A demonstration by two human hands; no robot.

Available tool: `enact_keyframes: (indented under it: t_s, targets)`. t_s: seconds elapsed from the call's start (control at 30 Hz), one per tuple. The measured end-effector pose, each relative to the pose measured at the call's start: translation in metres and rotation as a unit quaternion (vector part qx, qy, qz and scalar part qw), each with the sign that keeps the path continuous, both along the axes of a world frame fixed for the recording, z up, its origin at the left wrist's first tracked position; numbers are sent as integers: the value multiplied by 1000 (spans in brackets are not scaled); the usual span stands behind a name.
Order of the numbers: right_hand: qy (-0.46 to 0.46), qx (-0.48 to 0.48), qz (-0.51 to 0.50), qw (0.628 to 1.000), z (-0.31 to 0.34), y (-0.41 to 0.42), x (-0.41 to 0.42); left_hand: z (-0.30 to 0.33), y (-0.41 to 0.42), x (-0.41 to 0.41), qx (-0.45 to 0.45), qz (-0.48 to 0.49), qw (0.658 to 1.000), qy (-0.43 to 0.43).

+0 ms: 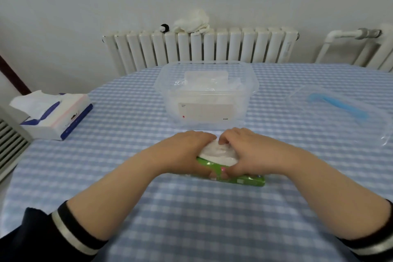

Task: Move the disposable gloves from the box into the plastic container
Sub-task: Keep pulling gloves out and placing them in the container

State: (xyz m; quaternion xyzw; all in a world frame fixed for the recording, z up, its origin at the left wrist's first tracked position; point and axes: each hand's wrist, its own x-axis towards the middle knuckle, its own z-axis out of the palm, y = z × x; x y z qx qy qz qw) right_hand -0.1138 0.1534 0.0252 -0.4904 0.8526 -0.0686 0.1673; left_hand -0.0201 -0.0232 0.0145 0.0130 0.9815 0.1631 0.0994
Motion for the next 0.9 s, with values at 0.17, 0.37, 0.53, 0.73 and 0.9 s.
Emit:
enact_keyframes:
  t_s: [0.17,0.37,0.53,0.73,0.9]
  targets:
    - [-101,-96,-54,989,-9,2,-26,-12,1,-12,87,10,995,46]
    - [-137,-221,-104,960,-16,-4,-32,-24,-5,-19,113,17,991,73]
    - [-97,-294,-82,947,-19,-7,-24,-26,-5,-18,118,1,989,88]
    - [-85,-378,-51,921,-12,-9,-15,-19,-6,-19,151,14,987,53]
    - [-101,-419,-38,902,-4,-14,-16,-19,-6,-20,150,26,987,54]
